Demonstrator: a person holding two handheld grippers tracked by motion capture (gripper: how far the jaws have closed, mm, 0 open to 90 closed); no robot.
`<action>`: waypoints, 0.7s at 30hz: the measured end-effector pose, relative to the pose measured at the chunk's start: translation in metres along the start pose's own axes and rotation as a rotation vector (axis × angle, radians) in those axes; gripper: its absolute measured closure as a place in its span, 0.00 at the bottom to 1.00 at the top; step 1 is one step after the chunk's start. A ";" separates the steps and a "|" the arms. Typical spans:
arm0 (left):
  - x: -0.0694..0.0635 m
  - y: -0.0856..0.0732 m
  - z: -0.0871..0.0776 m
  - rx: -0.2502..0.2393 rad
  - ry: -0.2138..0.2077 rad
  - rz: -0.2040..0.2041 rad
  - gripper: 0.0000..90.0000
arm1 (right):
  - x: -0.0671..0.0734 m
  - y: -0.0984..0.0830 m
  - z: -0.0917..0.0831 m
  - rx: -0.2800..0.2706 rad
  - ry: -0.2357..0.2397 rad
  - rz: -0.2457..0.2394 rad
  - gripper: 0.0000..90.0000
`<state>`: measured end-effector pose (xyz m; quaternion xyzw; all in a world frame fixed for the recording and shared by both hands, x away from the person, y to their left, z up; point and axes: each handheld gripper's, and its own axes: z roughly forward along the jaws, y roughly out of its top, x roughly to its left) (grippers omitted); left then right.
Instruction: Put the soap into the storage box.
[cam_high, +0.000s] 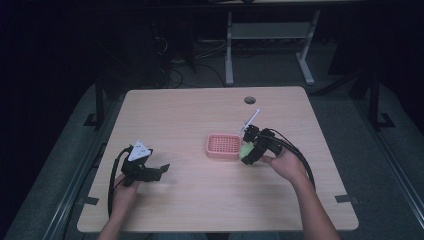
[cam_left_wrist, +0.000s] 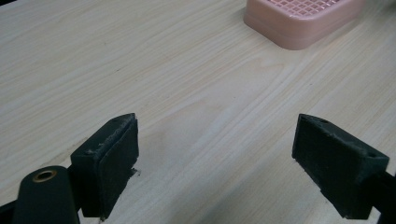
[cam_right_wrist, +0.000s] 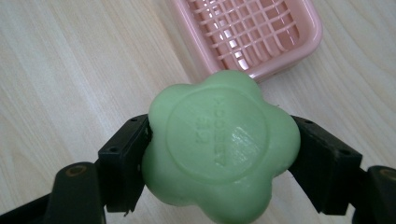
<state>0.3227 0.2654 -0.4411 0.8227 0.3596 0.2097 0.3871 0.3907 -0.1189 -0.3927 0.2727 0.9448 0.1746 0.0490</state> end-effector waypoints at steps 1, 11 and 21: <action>0.000 0.000 0.000 0.000 0.000 0.000 0.16 | 0.000 0.001 0.000 0.006 -0.003 -0.002 0.28; 0.000 0.000 0.000 -0.008 0.000 -0.004 0.16 | -0.005 0.017 -0.001 0.004 -0.007 -0.013 0.28; 0.000 0.000 0.000 -0.007 0.000 -0.007 0.16 | -0.008 0.033 -0.001 0.006 -0.012 -0.025 0.28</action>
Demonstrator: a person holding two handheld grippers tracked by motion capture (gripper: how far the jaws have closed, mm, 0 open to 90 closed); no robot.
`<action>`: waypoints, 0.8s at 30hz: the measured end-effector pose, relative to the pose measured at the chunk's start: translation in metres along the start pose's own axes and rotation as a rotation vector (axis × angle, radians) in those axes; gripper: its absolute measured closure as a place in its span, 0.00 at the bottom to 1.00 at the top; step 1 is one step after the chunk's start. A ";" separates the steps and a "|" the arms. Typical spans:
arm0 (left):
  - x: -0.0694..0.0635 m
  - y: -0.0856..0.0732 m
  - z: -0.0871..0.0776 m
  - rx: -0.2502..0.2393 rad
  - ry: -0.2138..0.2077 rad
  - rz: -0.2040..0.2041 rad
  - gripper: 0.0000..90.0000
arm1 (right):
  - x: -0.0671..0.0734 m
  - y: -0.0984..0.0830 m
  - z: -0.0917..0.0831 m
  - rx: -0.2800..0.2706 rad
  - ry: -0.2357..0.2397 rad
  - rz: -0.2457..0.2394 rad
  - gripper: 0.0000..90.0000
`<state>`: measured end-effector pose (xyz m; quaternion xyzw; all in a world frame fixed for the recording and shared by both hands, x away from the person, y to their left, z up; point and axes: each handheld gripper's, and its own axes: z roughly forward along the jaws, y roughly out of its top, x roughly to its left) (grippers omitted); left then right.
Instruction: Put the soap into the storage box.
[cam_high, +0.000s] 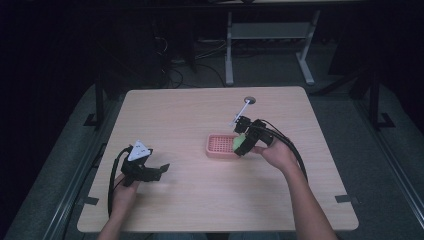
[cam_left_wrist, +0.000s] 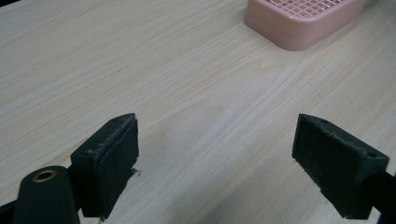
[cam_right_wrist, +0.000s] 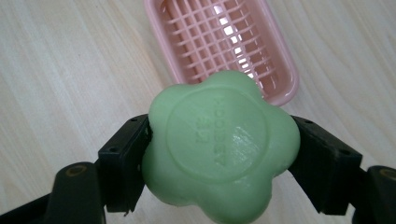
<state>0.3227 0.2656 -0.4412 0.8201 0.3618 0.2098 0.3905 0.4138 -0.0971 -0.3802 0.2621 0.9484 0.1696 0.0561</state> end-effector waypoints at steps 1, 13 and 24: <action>0.000 0.000 0.000 0.001 0.000 0.000 0.16 | -0.001 0.002 0.000 -0.002 0.003 0.000 0.28; 0.001 0.000 0.000 -0.003 0.001 0.002 0.16 | -0.005 0.027 -0.002 -0.015 -0.006 -0.013 0.28; 0.001 0.000 -0.001 -0.002 0.001 0.006 0.16 | -0.008 0.038 0.015 0.005 0.007 -0.006 0.28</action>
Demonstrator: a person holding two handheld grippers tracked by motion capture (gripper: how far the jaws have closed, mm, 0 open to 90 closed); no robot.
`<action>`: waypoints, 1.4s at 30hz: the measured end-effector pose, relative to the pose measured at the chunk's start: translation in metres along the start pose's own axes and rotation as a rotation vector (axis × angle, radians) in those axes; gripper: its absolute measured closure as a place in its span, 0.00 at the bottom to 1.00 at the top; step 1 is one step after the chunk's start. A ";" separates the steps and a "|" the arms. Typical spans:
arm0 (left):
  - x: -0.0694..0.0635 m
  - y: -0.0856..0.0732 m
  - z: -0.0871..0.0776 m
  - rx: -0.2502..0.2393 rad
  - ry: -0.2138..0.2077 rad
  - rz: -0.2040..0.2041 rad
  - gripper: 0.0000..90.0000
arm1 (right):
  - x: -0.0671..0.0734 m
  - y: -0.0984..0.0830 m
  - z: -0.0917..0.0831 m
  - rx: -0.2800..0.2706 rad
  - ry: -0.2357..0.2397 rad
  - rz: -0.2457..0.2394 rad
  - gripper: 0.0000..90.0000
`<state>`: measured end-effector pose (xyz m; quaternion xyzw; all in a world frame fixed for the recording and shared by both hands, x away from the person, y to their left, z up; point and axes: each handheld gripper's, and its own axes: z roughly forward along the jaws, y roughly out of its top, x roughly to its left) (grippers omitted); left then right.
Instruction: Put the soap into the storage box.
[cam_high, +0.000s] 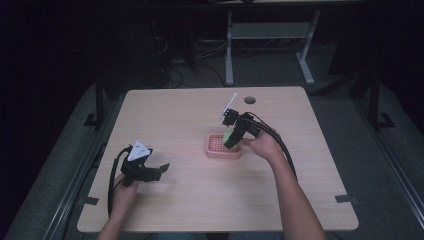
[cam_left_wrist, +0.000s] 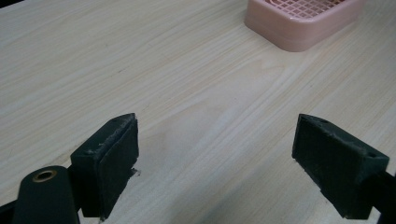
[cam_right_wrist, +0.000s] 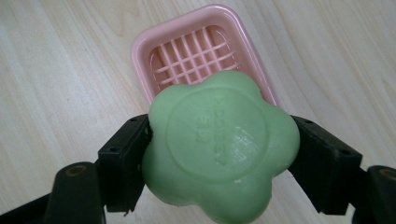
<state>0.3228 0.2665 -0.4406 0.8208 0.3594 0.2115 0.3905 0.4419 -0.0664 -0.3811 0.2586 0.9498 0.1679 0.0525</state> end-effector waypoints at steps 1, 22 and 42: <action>0.000 0.000 0.000 -0.001 0.000 -0.001 0.16 | -0.001 0.001 0.002 0.001 0.001 -0.001 0.28; 0.000 0.000 0.000 0.001 0.001 0.002 0.16 | -0.002 0.014 0.027 0.016 0.028 0.010 0.28; 0.001 0.000 -0.001 0.001 0.001 -0.001 0.16 | -0.001 0.020 0.040 0.027 0.037 0.010 0.28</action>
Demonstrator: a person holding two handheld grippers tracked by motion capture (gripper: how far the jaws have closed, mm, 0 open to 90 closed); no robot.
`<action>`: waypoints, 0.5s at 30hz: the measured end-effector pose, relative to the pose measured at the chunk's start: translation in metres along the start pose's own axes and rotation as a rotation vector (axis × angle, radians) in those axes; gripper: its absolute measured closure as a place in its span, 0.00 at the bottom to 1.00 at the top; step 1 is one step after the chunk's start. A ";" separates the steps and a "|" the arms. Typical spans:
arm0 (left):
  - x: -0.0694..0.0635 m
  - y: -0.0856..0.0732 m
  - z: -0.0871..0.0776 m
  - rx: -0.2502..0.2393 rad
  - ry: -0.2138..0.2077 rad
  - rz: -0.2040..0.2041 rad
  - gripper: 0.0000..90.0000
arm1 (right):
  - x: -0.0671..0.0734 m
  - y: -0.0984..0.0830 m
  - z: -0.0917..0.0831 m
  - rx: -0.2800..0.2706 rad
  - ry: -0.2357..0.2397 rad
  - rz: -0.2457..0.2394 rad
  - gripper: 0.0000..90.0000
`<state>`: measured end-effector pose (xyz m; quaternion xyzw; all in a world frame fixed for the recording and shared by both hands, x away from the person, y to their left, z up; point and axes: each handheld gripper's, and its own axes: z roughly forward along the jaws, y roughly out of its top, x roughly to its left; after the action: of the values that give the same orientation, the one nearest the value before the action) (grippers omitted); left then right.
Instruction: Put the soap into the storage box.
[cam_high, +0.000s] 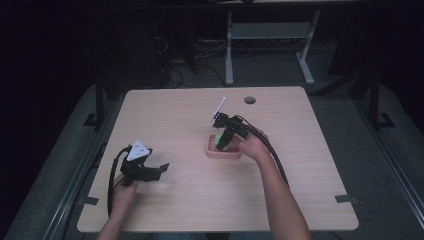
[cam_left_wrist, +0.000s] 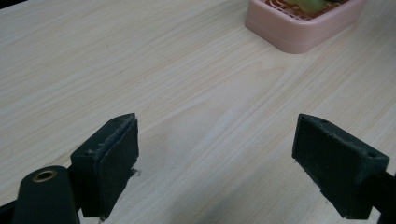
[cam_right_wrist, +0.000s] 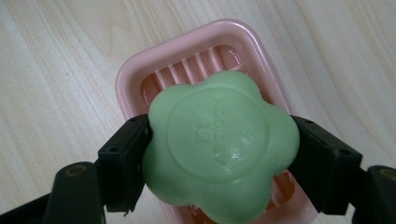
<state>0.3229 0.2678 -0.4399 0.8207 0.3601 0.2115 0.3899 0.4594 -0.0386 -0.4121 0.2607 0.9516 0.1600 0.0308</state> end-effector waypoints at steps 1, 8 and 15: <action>0.000 0.000 0.000 0.003 0.000 0.001 0.16 | 0.000 0.000 0.001 0.004 0.001 -0.001 0.28; 0.000 0.000 -0.001 0.000 0.000 0.002 0.16 | -0.001 0.000 0.005 0.003 0.004 -0.002 0.28; 0.000 0.000 -0.001 0.000 0.002 0.003 0.16 | -0.001 -0.001 0.005 -0.001 0.003 0.003 0.28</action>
<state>0.3227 0.2682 -0.4395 0.8210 0.3592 0.2129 0.3893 0.4604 -0.0390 -0.4170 0.2618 0.9512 0.1607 0.0293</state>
